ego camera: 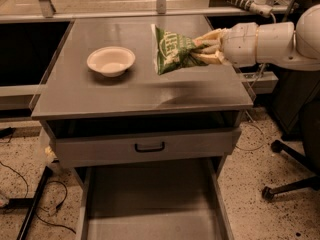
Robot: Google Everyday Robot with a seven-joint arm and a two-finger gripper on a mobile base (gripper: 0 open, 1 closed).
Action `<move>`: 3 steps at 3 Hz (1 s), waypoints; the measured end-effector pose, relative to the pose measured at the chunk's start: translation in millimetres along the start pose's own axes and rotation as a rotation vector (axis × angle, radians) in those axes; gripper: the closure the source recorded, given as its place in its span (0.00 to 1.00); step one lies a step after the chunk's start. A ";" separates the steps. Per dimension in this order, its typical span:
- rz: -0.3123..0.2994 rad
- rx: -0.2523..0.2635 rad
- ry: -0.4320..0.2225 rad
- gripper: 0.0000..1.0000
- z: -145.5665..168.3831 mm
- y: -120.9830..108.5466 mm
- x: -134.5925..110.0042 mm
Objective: Pick green jalapeno chip bag from middle drawer and place on counter
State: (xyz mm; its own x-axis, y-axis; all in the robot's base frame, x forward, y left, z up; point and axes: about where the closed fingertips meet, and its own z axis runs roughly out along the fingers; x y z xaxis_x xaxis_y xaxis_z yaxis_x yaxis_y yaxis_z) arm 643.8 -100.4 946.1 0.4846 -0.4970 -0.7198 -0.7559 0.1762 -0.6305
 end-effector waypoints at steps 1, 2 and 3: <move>0.049 0.003 -0.025 1.00 16.1 8.4 7.3; 0.069 0.001 0.054 1.00 29.7 22.3 18.2; 0.072 -0.006 0.051 0.81 34.5 27.0 19.0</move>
Offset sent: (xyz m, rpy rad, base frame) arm 0.0003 0.0265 -0.0682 -0.1407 0.1023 -0.1603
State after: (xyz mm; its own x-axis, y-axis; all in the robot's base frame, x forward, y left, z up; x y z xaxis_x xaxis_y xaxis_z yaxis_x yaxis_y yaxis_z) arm 647.8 -75.7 905.4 0.4064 -0.5258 -0.7473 -0.7905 0.2077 -0.5761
